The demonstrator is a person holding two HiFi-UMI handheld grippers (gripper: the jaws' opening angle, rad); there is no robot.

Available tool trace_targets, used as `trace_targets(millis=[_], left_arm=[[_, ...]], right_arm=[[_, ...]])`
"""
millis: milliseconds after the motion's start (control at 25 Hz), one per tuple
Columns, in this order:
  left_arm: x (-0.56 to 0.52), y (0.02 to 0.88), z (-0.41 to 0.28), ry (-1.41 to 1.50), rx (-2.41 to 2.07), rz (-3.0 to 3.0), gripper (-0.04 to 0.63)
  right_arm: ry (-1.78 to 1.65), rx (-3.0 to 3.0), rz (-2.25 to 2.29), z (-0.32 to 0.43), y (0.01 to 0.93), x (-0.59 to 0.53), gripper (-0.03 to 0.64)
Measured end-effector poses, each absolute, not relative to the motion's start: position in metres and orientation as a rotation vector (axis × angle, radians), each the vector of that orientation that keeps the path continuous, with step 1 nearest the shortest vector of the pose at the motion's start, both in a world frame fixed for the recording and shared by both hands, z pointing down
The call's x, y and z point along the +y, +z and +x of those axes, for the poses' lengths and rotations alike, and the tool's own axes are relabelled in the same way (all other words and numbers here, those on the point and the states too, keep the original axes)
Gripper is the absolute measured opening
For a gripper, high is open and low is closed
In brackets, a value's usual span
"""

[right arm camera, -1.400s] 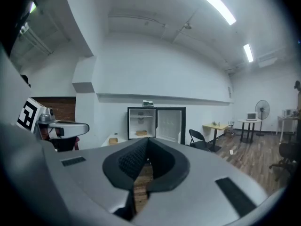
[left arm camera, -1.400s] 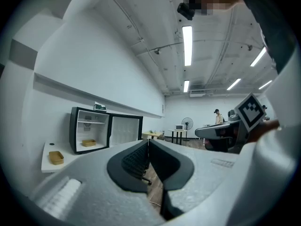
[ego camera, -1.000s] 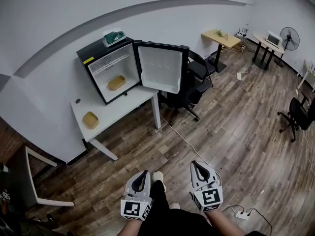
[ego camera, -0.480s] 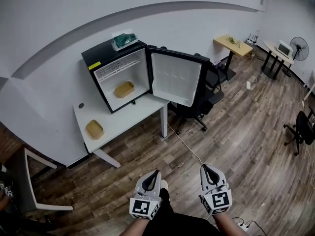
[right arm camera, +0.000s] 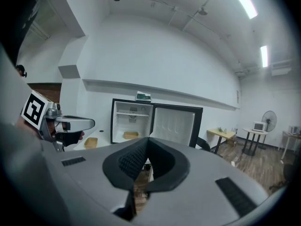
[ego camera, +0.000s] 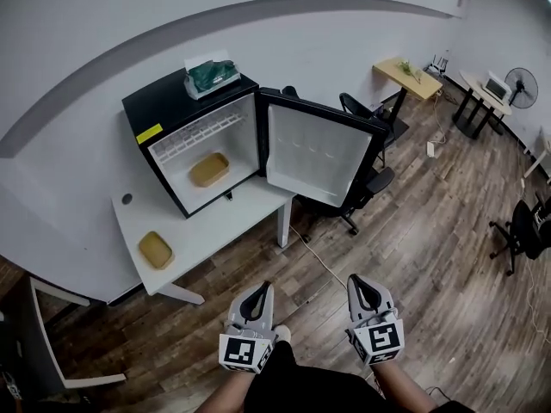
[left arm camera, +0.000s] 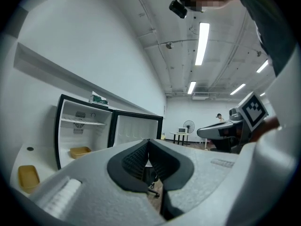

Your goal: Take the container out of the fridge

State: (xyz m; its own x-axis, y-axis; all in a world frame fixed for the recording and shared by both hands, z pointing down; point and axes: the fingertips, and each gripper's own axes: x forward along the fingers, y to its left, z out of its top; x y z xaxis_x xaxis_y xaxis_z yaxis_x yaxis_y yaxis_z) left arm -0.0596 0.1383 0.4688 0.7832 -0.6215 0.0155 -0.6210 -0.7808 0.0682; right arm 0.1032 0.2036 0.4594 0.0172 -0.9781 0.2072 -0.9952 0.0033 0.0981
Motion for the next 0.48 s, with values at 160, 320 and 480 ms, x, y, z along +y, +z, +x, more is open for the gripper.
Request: trace_targets(millis=[160, 320, 480], left_arm=[[0.093, 0.471, -0.058, -0.019, -0.999, 2.899, 0.017], [0.060, 0.475, -0.055, -0.008, -0.972, 2.906, 0.017], [0.040, 0.480, -0.053, -0.006, -0.974, 2.887, 0.017]], right_arm=[[0.095, -2.023, 2.073, 0.108, 0.458, 0.166, 0.000], [0.106, -1.980, 2.102, 0.116, 0.460, 0.142, 0.000], [0.167, -1.957, 2.053, 0.115, 0.483, 0.130, 0.000]])
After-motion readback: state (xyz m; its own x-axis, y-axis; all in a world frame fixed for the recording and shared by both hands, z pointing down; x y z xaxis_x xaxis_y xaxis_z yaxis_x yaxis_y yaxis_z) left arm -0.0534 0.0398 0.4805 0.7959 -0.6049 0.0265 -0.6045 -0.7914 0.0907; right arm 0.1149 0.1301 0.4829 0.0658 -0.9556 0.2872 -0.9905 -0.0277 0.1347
